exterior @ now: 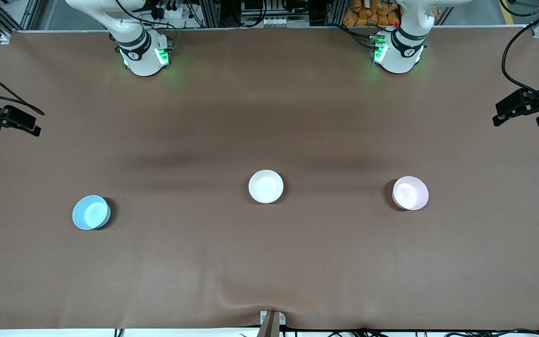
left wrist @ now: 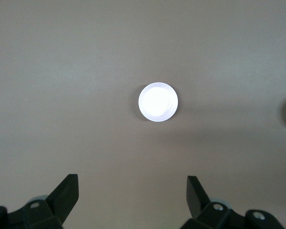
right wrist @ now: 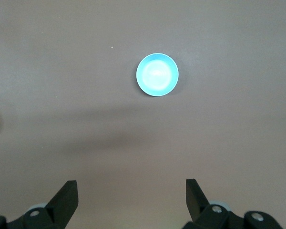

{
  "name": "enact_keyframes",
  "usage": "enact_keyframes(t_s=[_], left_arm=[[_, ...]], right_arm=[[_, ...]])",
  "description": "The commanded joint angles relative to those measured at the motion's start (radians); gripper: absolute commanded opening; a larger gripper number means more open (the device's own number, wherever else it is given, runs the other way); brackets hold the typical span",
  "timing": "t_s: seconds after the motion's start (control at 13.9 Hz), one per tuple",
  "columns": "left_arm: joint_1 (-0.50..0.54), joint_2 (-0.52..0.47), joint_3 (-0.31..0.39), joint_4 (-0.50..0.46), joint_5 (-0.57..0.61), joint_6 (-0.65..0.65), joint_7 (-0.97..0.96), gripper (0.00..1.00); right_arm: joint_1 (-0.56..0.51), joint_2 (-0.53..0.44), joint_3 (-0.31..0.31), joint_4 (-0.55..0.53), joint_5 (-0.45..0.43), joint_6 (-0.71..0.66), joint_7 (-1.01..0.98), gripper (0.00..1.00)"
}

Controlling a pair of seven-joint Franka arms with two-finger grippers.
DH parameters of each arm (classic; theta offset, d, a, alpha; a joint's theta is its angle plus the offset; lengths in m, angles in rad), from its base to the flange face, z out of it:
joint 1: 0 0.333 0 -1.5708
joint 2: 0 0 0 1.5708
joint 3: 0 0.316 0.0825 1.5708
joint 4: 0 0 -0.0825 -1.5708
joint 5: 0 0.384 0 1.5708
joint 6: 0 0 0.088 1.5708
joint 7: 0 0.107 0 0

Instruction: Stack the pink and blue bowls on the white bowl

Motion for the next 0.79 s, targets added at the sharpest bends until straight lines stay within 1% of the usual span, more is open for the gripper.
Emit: enact_keyframes(t_s=[0.0, 0.72], left_arm=[[-0.003, 0.004, 0.002, 0.012, -0.003, -0.016, 0.01, 1.0], [0.001, 0.033, 0.0, 0.006, -0.001, -0.016, 0.013, 1.0]], right_arm=[[-0.002, -0.003, 0.001, 0.003, 0.001, -0.01, 0.006, 1.0], [-0.001, -0.001, 0.001, 0.003, 0.001, -0.01, 0.004, 1.0]])
